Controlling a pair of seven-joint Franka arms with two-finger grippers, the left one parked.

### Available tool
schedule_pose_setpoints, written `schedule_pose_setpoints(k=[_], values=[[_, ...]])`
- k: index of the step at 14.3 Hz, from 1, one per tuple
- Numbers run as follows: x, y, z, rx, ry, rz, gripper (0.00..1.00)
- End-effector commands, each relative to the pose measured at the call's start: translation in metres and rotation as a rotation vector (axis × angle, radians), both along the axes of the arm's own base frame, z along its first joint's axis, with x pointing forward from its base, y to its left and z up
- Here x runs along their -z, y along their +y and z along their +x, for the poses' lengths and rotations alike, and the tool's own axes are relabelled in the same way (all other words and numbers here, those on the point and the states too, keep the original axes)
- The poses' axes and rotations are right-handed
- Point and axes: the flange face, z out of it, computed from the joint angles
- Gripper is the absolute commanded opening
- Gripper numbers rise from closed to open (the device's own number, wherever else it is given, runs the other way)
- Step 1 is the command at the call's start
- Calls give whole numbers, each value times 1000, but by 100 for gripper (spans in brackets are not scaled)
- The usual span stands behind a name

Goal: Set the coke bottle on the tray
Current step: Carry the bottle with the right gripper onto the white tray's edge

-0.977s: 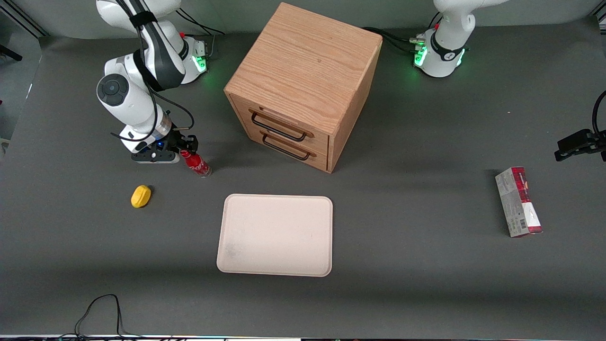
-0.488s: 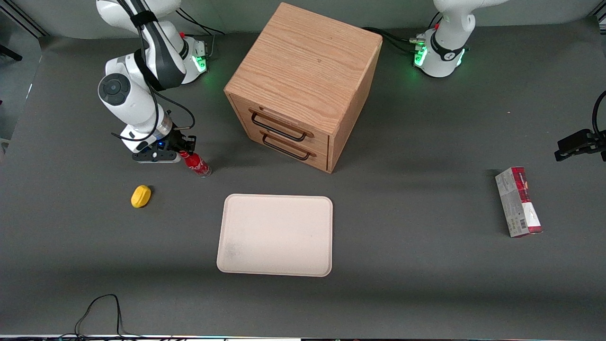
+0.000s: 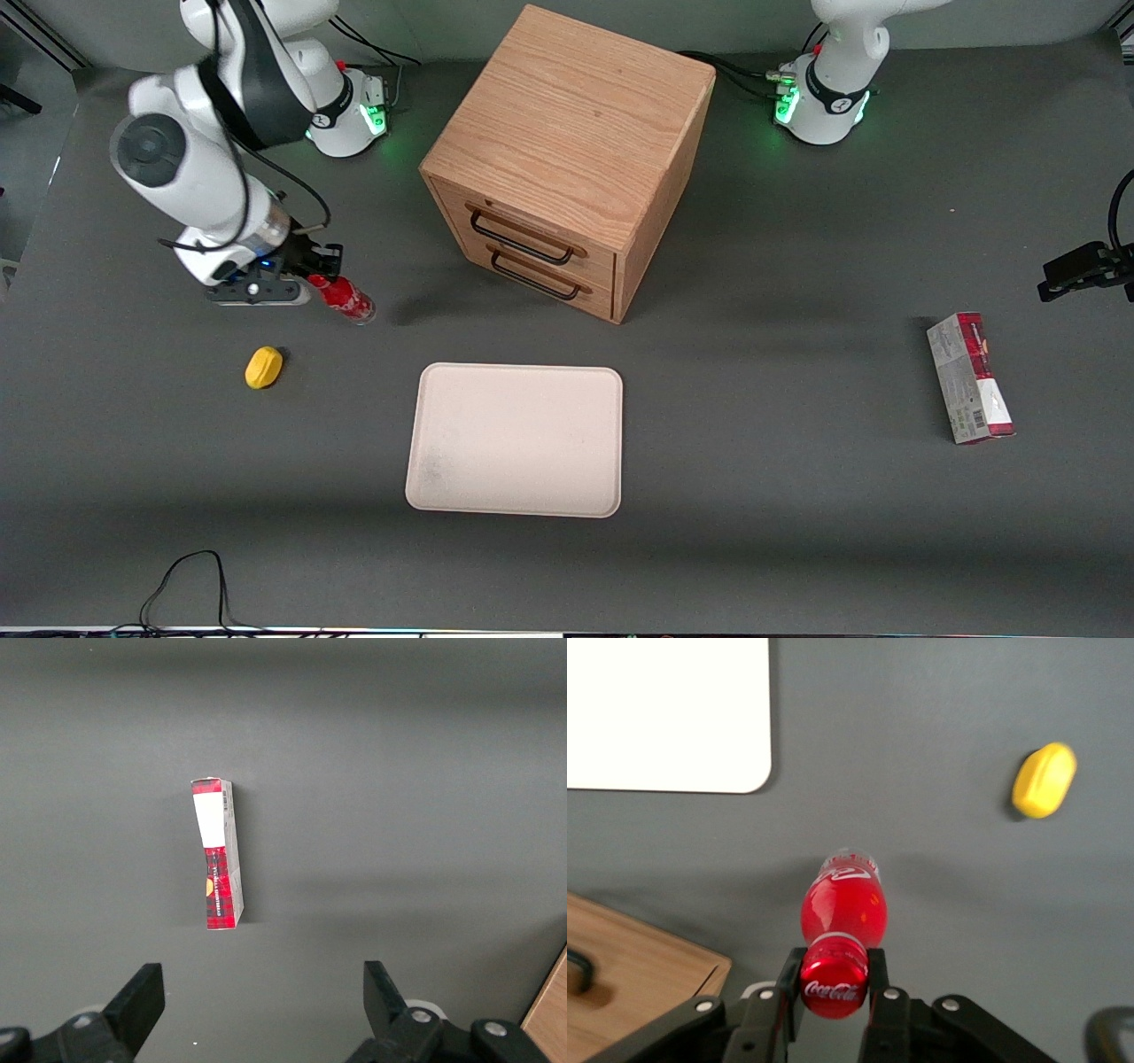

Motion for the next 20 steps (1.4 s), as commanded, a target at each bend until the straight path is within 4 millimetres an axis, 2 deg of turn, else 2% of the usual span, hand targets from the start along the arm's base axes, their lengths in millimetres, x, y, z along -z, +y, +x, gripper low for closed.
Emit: schedule_pose_setpoints(k=[1,3,4,7,9,12,17,20], values=[[-57,8,50,16,7,-16,0],[-83,13,85,27,35,-32,0],[-89,19,101,29,47,-41,0],[-81,35,144,56,52,-37,0],[-60,47,171,97,35,-14,0],[-8,77,203,154,-19,18,0],[47,95,226,203,-70,53,0],[70,99,233,205,-84,58,0]])
